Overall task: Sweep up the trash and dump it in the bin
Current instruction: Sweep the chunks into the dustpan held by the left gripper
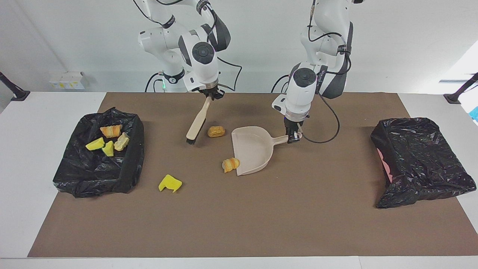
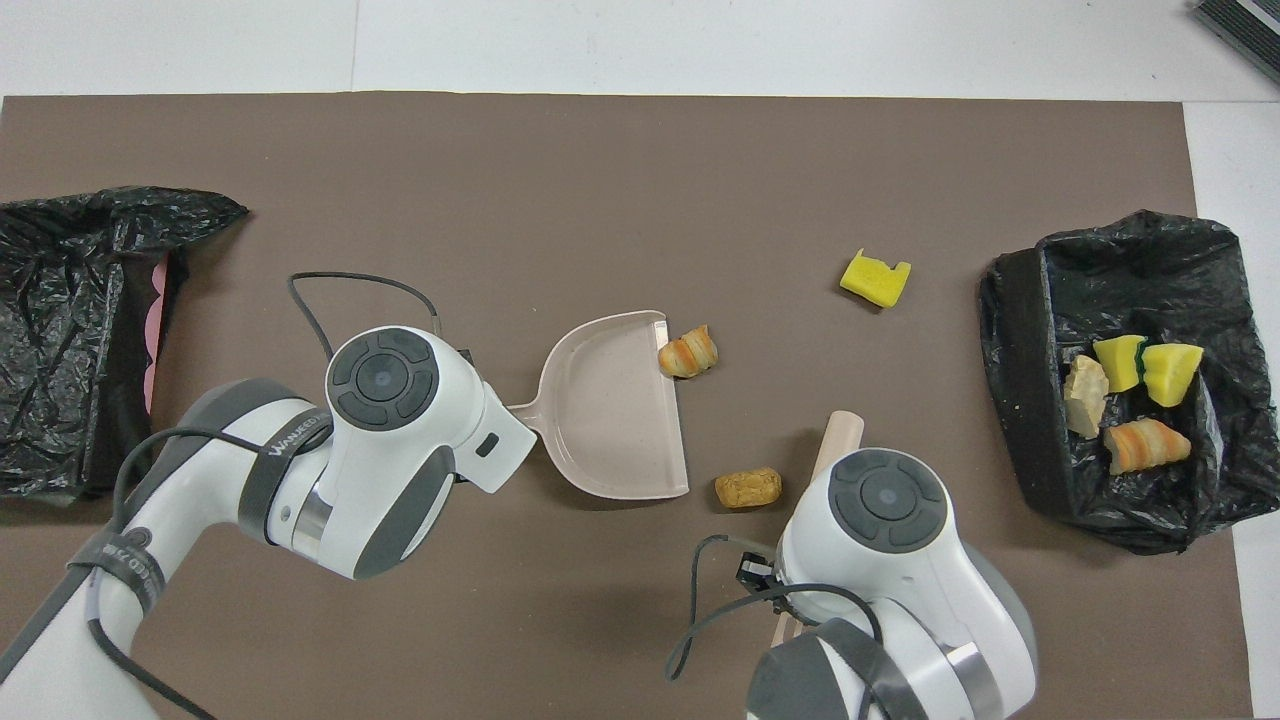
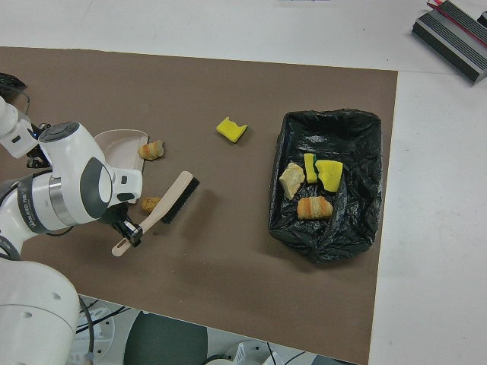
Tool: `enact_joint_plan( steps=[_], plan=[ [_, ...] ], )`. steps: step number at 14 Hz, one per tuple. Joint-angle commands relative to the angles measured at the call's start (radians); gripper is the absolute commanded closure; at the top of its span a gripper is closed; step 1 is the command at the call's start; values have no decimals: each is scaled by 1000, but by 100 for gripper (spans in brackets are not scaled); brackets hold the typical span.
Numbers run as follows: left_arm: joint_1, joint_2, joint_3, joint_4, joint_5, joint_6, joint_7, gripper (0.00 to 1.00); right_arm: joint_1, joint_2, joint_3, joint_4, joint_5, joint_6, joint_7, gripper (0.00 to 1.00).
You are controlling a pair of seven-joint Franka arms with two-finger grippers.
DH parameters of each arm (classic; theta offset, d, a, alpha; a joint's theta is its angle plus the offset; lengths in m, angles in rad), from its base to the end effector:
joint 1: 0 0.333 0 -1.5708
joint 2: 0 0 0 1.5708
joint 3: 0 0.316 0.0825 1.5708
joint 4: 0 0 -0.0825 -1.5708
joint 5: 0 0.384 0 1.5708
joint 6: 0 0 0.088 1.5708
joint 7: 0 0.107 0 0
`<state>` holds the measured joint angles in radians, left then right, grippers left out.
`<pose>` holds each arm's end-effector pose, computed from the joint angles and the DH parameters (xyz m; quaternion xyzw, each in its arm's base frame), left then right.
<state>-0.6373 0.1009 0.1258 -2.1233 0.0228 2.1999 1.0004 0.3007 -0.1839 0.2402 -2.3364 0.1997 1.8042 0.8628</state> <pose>0.4834 -0.2713 0.3625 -0.7226 0.6910 0.0152 0.0122 0.3657 0.2397 0.3845 0.9612 -0.2021 -0.1783 0.0585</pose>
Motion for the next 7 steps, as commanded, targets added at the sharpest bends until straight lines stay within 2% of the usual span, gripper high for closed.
enact_joint_plan(
  steps=[1,4,7],
  plan=[
    [-28,-66,3,-81,-12,9,41,100,34,-40,10,-89,33,75,35,100],
    [-80,-82,3,-95,-12,7,26,100,81,29,10,-80,110,209,1,100],
    [-94,-87,5,-101,-12,10,24,100,84,102,11,21,116,233,-68,100]
  ],
)
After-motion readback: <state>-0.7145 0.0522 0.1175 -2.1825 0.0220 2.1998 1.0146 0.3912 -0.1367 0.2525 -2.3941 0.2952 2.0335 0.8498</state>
